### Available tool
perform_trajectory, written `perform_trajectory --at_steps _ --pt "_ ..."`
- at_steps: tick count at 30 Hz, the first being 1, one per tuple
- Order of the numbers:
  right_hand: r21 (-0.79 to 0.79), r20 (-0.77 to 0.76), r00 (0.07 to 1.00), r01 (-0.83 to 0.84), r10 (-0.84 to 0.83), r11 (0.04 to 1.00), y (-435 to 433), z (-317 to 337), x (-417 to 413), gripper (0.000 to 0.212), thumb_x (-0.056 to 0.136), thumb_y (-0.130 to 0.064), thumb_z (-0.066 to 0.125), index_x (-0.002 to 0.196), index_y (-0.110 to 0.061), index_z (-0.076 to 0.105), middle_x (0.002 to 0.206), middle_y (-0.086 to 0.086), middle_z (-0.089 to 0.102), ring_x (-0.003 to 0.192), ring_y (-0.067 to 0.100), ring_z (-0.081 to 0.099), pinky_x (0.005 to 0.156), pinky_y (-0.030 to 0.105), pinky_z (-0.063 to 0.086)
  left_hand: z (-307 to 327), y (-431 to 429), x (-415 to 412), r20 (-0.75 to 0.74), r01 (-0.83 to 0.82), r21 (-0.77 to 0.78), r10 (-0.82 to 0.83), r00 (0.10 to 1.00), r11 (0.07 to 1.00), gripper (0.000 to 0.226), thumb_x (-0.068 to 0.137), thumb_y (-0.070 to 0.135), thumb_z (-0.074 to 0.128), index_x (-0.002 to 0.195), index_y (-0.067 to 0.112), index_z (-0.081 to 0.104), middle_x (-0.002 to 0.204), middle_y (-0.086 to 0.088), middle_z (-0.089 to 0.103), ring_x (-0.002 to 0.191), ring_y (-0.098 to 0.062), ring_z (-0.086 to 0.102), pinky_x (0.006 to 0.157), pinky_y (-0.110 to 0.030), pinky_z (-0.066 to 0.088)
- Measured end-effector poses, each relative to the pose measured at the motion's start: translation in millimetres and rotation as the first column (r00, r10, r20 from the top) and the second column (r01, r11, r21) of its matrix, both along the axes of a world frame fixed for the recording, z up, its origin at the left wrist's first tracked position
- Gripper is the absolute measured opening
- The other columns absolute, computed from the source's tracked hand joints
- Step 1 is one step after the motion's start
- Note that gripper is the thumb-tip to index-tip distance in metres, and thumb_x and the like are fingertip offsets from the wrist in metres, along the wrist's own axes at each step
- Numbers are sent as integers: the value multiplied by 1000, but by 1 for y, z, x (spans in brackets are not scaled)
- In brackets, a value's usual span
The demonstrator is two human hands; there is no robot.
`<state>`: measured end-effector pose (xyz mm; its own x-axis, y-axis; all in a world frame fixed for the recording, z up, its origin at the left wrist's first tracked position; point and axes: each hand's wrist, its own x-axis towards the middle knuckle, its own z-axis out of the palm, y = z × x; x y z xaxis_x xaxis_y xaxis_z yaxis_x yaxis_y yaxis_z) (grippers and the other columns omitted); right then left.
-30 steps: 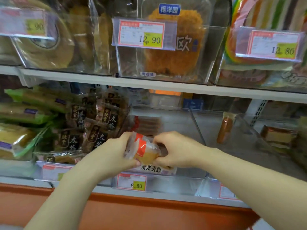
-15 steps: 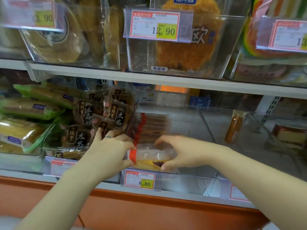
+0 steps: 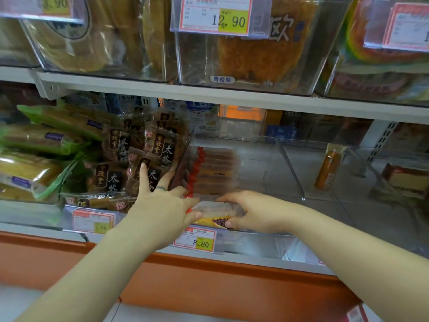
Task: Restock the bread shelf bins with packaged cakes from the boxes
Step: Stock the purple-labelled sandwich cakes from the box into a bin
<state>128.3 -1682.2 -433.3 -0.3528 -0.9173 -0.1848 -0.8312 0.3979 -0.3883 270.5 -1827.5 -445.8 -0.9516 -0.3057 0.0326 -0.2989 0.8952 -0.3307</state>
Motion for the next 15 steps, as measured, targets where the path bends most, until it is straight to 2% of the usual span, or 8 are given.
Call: perform_trajectory --at_steps 2,4,5,7,10,11,13,15 --pt "1 -3 1000 -8 8 1000 -1 -3 1 50 90 -28 63 137 -23 47 131 -4 56 113 14 53 94 28 44 -3 -1 0 -63 33 -13 -34 997 999 48 98 56 19 135 42 46 135 10 52 146 -34 14 96 -68 -25" --pt "9 -10 1000 -16 16 1000 -2 -6 1 49 90 -26 63 136 -22 49 130 -2 56 113 16 53 95 32 45 -4 -3 -1 -110 89 5 -88 990 996 45 92 56 33 100 37 72 97 7 70 126 -41 48 99 -69 -12" --pt "9 -8 1000 -16 16 1000 -3 -7 1 49 90 -26 63 137 -22 49 131 -2 55 114 17 53 96 32 44 -7 -5 -2 -139 125 -18 -127 982 992 41 87 58 43 85 33 75 82 6 71 114 -42 58 101 -69 -4" --pt "-2 -18 1000 -6 6 1000 -5 -8 3 52 90 -25 63 139 -22 47 137 -2 49 120 18 50 98 30 42 -15 -9 -5 -181 116 -34 -120 976 993 33 76 57 59 78 30 76 74 3 71 108 -43 61 100 -72 2" --pt "-9 -32 999 10 -10 1000 -4 -9 4 57 90 -26 64 143 -24 42 145 -3 40 127 17 44 102 27 37 -10 -3 -7 -115 46 52 -39 993 998 44 80 60 45 101 34 73 94 4 73 123 -42 52 96 -80 3" --pt "6 -21 1000 10 -10 1000 -3 -8 4 56 90 -26 63 142 -24 43 145 -3 40 126 16 44 103 27 37 -9 0 -6 -97 17 78 -10 995 997 48 86 61 35 116 38 65 111 7 69 134 -40 40 96 -80 -2" --pt "50 24 1000 -14 13 999 1 -2 3 53 91 -27 62 141 -25 44 142 -6 46 123 13 47 103 27 39 -14 -2 -3 -118 11 84 -1 993 996 50 95 59 21 140 46 38 140 15 47 146 -33 12 98 -74 -16" --pt "114 131 991 -46 31 992 5 7 1 52 92 -31 61 141 -28 44 138 -11 50 120 7 49 102 24 39 -13 1 0 -50 -25 125 32 998 992 49 98 56 11 145 48 25 147 19 34 147 -30 5 99 -73 -19"
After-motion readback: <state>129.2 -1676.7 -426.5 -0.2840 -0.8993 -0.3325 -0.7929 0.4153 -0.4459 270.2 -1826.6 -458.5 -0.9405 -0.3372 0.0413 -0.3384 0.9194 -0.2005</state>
